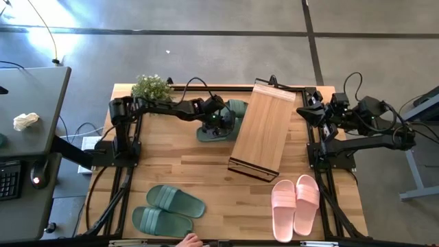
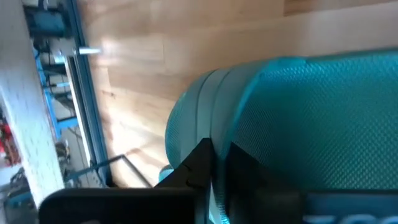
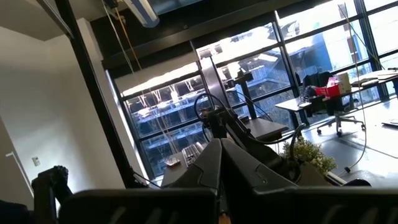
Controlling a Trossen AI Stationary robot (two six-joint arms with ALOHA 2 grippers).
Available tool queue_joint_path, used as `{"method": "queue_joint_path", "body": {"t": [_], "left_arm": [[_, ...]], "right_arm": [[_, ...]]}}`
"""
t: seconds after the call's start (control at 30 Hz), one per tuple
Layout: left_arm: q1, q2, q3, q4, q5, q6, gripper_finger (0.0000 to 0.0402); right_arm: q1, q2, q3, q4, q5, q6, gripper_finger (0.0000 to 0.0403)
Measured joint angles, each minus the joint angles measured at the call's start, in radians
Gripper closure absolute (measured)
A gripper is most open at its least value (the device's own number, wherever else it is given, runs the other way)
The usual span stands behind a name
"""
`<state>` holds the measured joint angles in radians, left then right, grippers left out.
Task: Pick and place slides into the shelf
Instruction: Put the slide under the shelf, then adjust the green slides under the shelf
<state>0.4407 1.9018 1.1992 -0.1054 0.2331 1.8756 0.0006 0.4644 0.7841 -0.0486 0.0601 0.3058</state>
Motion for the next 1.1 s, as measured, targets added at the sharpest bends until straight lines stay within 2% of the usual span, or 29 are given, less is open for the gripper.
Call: {"method": "queue_joint_path", "body": {"t": [0.13, 0.4, 0.6, 0.83, 1.1], "left_arm": [[-0.026, 0.000, 0.000, 0.008, -0.058, 0.006, 0.0347], [-0.064, -0.001, 0.000, 0.001, -0.075, 0.008, 0.0298], [-0.082, -0.002, 0.000, 0.001, -0.170, 0.001, 0.0270], [-0.081, -0.030, 0.002, -0.015, -0.279, -0.057, 0.0263], [-0.081, -0.167, 0.001, -0.127, -0.334, -0.209, 0.0274]], "right_arm": [[0.000, 0.000, 0.000, -0.002, 0.001, 0.000, 0.0402], [0.000, 0.000, 0.000, -0.016, 0.016, -0.013, 0.0402], [0.000, 0.000, 0.000, -0.015, 0.016, -0.018, 0.0402], [0.000, 0.000, 0.000, -0.015, 0.016, -0.016, 0.0402], [0.000, 0.000, 0.000, -0.015, 0.015, -0.008, 0.0402]]}}
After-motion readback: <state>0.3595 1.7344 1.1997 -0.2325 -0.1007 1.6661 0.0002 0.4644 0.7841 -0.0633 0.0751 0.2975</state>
